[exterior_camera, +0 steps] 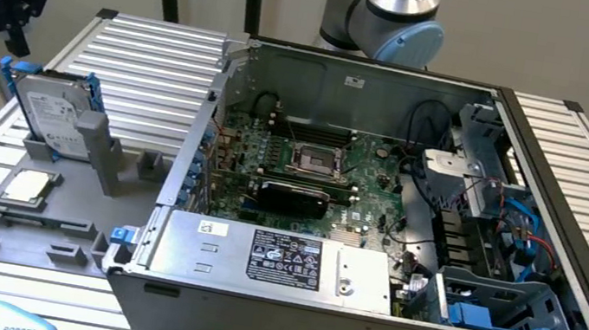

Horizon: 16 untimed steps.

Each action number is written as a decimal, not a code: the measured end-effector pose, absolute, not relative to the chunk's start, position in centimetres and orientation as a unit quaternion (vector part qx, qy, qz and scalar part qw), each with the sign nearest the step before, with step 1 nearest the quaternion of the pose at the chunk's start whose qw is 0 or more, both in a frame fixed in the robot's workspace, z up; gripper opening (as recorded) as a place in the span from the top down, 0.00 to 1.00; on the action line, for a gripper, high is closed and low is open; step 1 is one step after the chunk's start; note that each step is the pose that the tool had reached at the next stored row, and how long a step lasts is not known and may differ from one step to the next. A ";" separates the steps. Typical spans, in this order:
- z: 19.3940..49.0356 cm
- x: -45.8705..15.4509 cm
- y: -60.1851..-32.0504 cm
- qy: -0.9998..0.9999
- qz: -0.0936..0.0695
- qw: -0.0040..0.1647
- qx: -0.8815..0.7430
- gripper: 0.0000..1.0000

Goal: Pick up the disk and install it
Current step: 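Pick up the disk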

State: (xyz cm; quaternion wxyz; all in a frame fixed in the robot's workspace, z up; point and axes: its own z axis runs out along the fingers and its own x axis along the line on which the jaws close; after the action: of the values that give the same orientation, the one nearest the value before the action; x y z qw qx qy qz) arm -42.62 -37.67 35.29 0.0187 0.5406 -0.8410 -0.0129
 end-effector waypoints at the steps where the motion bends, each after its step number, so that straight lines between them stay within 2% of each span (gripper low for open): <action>1: 35.3 -42.6 -37.7 -0.836 -0.013 0.019 0.549 0.89; 10: 35.3 -42.6 -37.7 -0.788 -0.009 0.017 0.615 0.89; 16: 35.1 -42.6 -37.7 -0.758 -0.003 0.010 0.652 0.89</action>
State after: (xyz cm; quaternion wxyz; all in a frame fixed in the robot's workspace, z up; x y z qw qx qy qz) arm -42.61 -37.67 35.11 0.0096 0.6518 -0.7583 -0.0030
